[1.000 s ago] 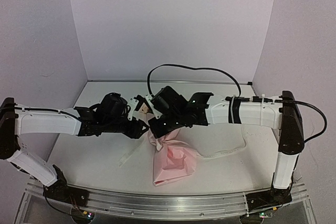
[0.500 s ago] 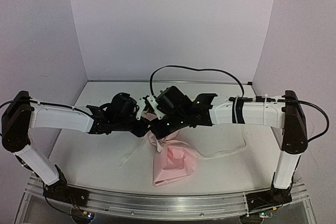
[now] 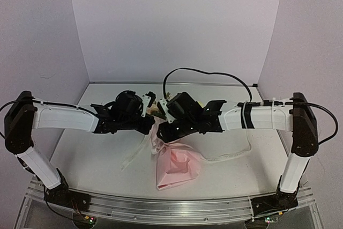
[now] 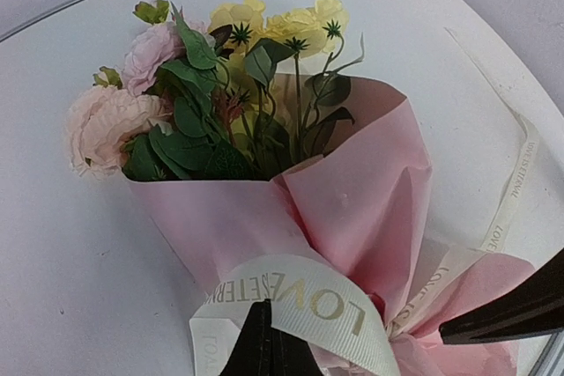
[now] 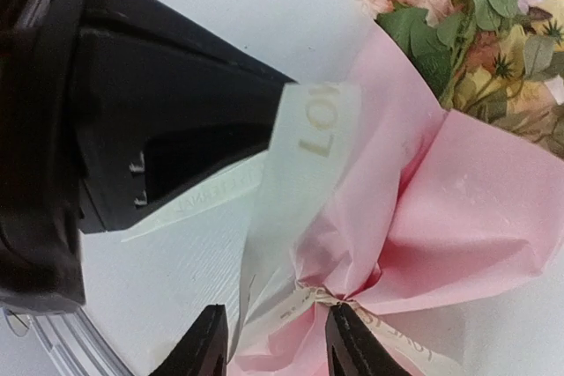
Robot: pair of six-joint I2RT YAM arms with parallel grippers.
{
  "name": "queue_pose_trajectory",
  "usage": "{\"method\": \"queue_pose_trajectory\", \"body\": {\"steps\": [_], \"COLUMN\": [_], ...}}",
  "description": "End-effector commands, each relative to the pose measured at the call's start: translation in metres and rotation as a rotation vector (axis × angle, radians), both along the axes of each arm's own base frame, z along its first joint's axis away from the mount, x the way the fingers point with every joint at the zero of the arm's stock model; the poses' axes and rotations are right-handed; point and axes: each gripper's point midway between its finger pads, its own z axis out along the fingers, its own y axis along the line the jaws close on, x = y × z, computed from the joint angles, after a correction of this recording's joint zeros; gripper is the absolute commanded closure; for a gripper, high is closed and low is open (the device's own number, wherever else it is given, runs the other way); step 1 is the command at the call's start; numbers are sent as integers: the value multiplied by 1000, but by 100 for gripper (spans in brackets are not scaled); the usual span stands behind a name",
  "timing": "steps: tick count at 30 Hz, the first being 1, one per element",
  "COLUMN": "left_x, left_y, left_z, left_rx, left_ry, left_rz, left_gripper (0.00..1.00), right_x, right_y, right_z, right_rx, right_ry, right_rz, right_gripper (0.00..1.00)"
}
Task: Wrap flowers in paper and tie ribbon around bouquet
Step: Pass from the right arm to the left, then pass from the left arm to the right
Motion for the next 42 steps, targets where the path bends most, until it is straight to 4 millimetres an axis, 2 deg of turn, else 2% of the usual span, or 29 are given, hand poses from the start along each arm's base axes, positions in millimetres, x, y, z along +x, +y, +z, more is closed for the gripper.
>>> {"method": "queue_pose_trajectory", "body": {"steps": [1, 5, 10, 15, 19, 25, 32, 42], "left_x": [10, 12, 14, 17, 18, 23, 21, 8], "left_y": [-10, -16, -23, -22, -18, -1, 19, 38], "left_z": [20, 24, 31, 39, 48, 61, 77, 92], "left_rx": [-53, -75, -99, -106, -113, -127, -160, -195], "left_ry": [10, 37, 68, 90, 97, 98, 104, 122], "left_rz": [41, 41, 31, 39, 45, 110, 191, 239], "left_gripper": [100, 100, 100, 100, 100, 100, 100, 100], "right_x": [6, -5, -17, -10, -4, 5, 10, 6], "right_y": [-2, -1, 8, 12, 27, 51, 58, 67], "right_z": [43, 39, 31, 28, 21, 4, -12, -17], "right_rx": [136, 158, 185, 223, 215, 199, 175, 184], "right_ry": [-62, -71, -98, -113, -117, -104, -100, -73], "right_rz": [-60, -37, -6, -43, -34, -15, -16, 11], "right_gripper": [50, 39, 34, 26, 25, 24, 31, 36]}}
